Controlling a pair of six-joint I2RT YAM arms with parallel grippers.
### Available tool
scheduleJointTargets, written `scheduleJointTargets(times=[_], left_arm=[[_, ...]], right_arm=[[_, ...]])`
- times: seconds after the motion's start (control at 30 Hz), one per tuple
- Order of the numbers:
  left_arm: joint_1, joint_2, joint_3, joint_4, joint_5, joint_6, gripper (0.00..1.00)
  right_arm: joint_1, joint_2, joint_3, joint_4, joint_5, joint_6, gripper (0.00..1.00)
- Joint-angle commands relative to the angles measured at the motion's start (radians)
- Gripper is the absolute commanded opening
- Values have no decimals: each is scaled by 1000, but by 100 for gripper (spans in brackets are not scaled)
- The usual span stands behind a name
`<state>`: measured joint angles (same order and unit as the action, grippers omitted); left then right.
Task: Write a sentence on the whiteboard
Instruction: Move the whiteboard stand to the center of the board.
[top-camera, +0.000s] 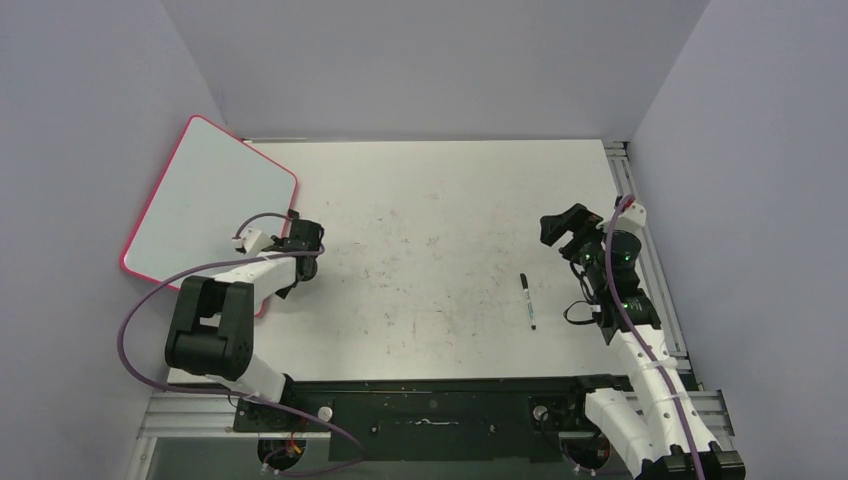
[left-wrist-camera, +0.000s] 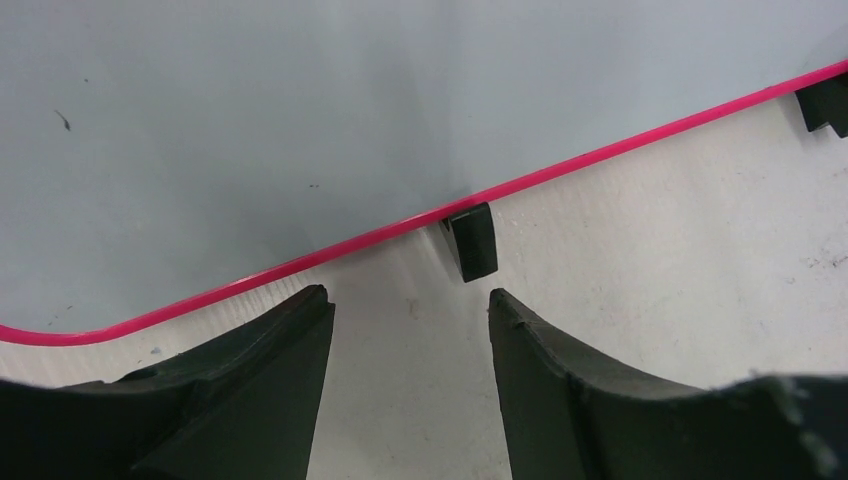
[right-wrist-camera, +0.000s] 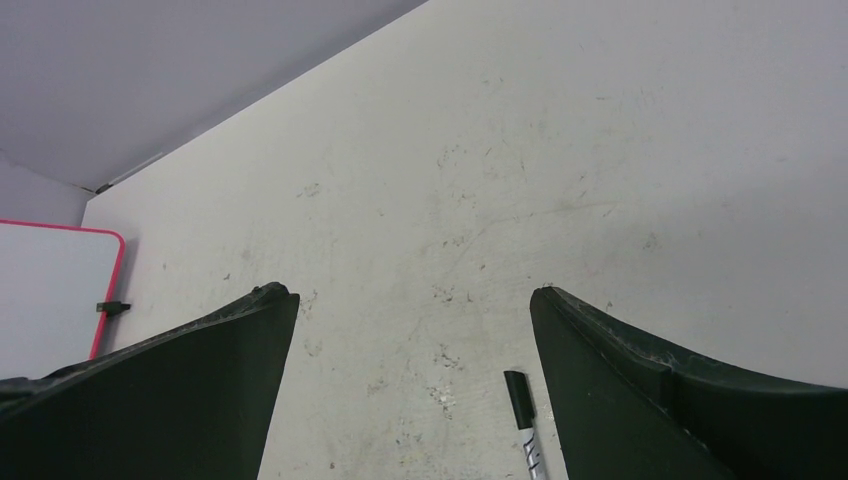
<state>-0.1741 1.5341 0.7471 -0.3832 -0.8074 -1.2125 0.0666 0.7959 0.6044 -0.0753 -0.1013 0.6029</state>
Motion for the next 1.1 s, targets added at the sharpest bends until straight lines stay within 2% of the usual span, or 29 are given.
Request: scheduleJointTargets(times=[0.0,0.3,0.63,0.87,1.07], left_arm=[[8,36,77,18,-24,-21,56],[82,64,73,46,59,-32,56],[102,121,129,16,94,-21,52],[106,119,125,15,97,-28,41],[111,108,112,14,101,-30,26]], right_arm=[[-1,-4,50,89,0,-21,90],[0,26,60,122,-9,-16,90],[-1,53,81,142,-16,-5,90],[-1,51,81,132,-9,-22,90],[-3,38,93,107,12,-44,90]])
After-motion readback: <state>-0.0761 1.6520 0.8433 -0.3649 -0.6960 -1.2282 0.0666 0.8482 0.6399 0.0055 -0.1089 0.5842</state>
